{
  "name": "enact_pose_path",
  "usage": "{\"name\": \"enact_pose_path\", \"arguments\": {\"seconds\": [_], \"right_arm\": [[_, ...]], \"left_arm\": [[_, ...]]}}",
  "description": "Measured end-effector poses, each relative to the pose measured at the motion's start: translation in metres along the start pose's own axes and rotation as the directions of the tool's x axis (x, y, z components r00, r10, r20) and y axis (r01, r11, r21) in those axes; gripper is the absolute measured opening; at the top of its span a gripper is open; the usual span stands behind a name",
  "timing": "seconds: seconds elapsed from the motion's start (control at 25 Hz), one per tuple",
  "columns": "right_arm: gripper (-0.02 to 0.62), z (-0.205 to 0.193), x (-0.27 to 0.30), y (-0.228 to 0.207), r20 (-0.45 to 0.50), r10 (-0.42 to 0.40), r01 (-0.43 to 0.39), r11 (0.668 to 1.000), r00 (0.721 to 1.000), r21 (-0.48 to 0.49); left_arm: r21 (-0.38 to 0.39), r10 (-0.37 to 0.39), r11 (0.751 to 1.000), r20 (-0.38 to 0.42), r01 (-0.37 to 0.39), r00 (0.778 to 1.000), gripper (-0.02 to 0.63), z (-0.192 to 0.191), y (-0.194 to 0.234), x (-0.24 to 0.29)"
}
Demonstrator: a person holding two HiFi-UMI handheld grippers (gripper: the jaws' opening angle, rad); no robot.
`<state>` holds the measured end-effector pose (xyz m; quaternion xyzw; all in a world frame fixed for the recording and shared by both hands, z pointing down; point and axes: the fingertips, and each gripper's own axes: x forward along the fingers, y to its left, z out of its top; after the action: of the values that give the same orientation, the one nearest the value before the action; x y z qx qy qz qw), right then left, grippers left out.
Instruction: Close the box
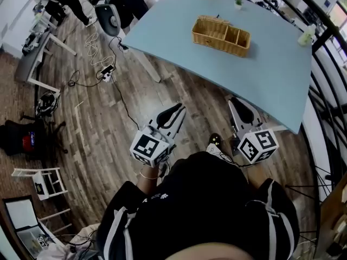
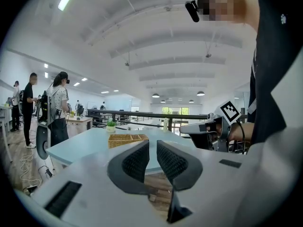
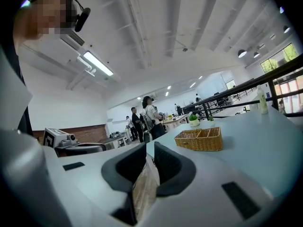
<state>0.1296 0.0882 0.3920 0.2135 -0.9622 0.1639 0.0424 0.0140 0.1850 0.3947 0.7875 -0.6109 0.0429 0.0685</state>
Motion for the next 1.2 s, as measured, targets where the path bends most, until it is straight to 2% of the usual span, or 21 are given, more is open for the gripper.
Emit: {"name": "enact_pose_path", "arguments": {"seconds": [0.2, 0.64, 0.92, 1.2], "right_arm": [[0.054, 0.015, 0.016, -0.031, -0.002, 0.016, -0.016, 1.0, 1.0, 0.006], [0.055, 0.031, 0.037, -0.099, -0.002, 0.022, -0.021, 1.0, 1.0, 0.02], [0.056, 0.036, 0.042, -0.134, -0.014, 0.02, -0.019, 1.0, 1.0, 0.021], [0.057, 0.033, 0.054, -0.149, -0.03, 0.017, -0.015, 0.999, 0.999, 0.043]], "left_arm": [[0.002, 0.015, 1.0, -0.001, -0.015, 1.0, 0.06, 0.012, 0.009, 0.034], [-0.014, 0.014, 1.0, -0.003, -0.014, 1.0, 0.061, 0.018, 0.018, 0.106], [-0.051, 0.014, 0.999, 0.015, -0.013, 1.0, 0.061, 0.02, 0.022, 0.145], [-0.102, 0.001, 0.995, -0.02, -0.003, 1.0, 0.061, 0.01, 0.031, 0.162]]}}
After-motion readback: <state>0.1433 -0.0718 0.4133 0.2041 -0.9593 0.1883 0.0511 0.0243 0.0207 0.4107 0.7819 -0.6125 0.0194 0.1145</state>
